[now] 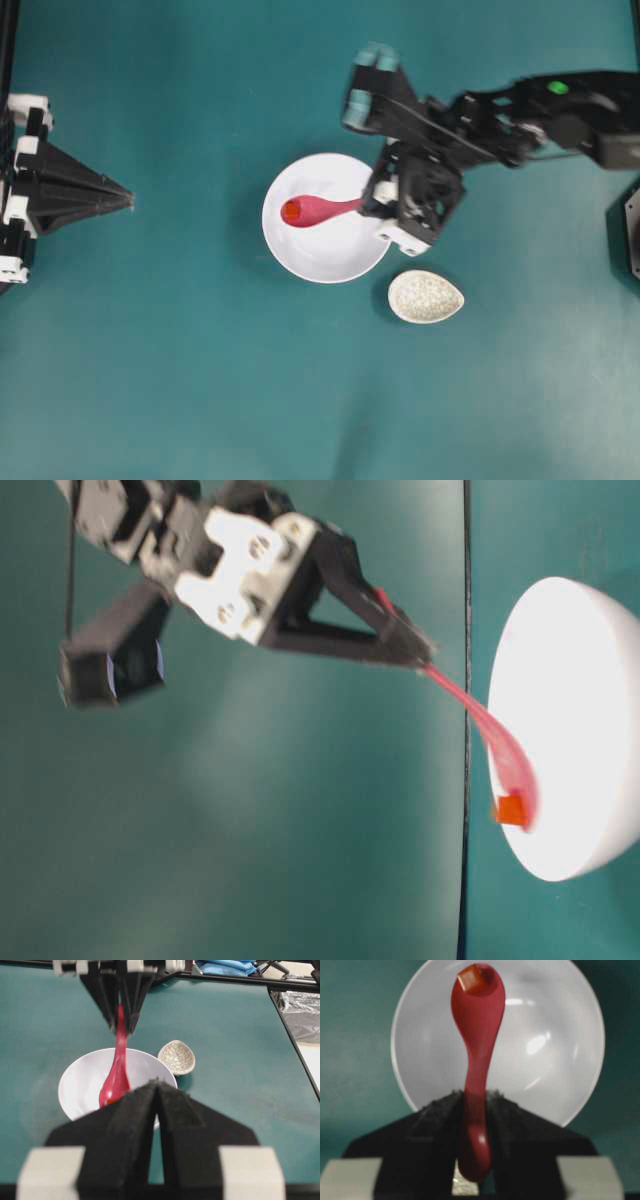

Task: Grip the spoon and scoop the red block from the bowl with right arm.
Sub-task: 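Raise the spoon carrying the red cube up above the bowl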

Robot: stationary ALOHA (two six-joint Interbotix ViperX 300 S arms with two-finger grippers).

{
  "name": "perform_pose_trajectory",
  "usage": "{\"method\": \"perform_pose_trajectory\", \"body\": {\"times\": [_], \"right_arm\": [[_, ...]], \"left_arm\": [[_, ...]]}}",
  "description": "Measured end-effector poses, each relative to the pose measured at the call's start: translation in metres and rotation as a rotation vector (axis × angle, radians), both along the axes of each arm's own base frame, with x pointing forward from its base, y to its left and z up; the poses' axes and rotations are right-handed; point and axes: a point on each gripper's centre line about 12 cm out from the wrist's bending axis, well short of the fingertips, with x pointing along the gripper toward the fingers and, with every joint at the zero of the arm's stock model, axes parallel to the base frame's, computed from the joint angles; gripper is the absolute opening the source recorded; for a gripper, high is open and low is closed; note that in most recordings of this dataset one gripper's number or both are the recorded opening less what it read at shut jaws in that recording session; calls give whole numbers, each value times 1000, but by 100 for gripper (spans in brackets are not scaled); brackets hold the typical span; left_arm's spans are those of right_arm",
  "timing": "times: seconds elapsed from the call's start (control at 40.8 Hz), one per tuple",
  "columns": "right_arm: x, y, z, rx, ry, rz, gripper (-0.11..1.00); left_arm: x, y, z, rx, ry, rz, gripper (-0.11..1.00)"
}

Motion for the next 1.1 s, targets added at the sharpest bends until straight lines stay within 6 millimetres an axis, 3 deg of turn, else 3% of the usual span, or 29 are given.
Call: {"method": "perform_pose_trajectory", "body": {"times": [0.172, 0.417, 0.564, 1.103], "right_arm": [[-29, 11, 24, -11, -139, -15, 24], [-63, 19, 89, -35, -372, -13, 24], [-73, 20, 115, -42, -451, -13, 24], [-71, 20, 122, -11, -467, -37, 24]], "left_arm": [[0, 0, 0, -2, 0, 0, 0], [0, 0, 0, -3, 0, 0, 0], [0, 0, 0, -3, 2, 0, 0], [0, 0, -1, -6, 8, 1, 0]]}}
